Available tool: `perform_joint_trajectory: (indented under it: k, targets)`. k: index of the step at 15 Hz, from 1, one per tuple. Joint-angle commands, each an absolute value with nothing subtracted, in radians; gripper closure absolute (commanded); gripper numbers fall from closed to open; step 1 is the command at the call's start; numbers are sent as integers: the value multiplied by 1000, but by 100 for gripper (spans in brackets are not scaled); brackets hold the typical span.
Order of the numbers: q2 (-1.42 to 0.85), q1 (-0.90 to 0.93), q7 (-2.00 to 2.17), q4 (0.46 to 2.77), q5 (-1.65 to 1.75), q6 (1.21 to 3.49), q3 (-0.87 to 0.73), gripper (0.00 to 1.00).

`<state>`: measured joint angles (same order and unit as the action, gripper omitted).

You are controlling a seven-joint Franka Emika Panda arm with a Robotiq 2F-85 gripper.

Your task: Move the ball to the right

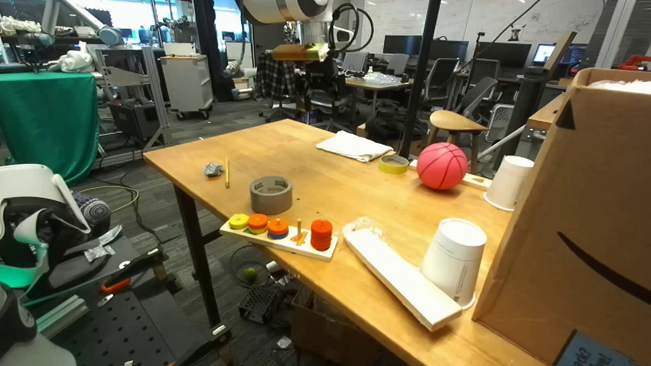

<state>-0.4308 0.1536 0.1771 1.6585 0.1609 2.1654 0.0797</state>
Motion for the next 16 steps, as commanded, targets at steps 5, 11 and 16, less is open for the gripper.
perform_joint_trajectory:
  k: [5,11,16]
  targets:
    - [-539,56,49,1606,66,2196,55,0]
    - [-627,22,-6,1498,78,2223,30,0]
    - [-611,52,-62,1518,188,2368,-3,0]
